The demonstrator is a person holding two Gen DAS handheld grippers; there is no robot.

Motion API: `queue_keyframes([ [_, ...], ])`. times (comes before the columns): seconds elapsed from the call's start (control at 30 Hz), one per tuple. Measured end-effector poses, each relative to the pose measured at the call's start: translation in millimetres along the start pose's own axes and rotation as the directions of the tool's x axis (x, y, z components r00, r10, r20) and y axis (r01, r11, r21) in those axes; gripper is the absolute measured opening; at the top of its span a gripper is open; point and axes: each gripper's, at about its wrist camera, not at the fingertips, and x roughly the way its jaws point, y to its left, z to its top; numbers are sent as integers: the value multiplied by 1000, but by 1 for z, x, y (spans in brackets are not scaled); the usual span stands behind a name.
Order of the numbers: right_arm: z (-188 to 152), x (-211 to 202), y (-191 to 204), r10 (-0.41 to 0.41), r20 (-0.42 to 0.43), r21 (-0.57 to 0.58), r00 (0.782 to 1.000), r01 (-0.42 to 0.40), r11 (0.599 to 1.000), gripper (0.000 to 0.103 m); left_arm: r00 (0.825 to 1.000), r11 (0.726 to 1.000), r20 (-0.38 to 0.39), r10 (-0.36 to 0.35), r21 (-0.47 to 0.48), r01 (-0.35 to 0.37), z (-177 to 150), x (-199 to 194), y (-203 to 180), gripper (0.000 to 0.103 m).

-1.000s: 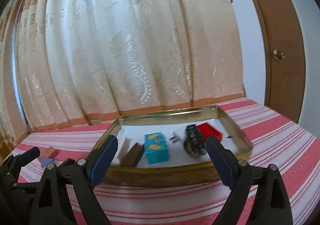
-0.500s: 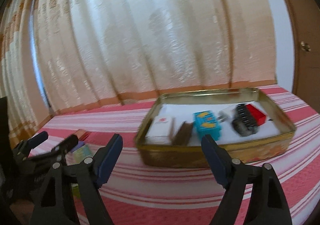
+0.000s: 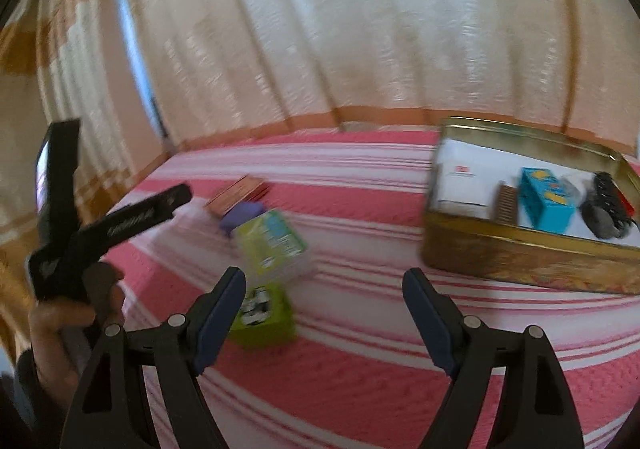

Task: Organize rigid objects
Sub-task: 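Grasp the green soccer-print block with the right tool while the left tool grasps the clear green-labelled case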

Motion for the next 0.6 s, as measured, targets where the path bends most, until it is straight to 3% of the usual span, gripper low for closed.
queue_keyframes([
  [0.23, -4, 27, 31, 19, -133, -107, 991, -34, 994, 80, 1000, 999, -15, 25, -19, -26, 0, 5, 10, 103],
  [0.43, -12, 51, 47, -16, -253, -179, 967, -30, 983, 59, 1000, 1000, -12, 26, -11, -26, 0, 4, 10, 103],
  [0.5, -12, 50, 47, -10, -249, -180, 968, -36, 983, 46, 1000, 1000, -10, 22, -7, -22, 0, 4, 10, 103],
  [0.6, -11, 49, 44, 4, -248, -179, 969, -50, 983, 45, 1000, 1000, -8, 15, -1, -15, 0, 4, 9, 103],
])
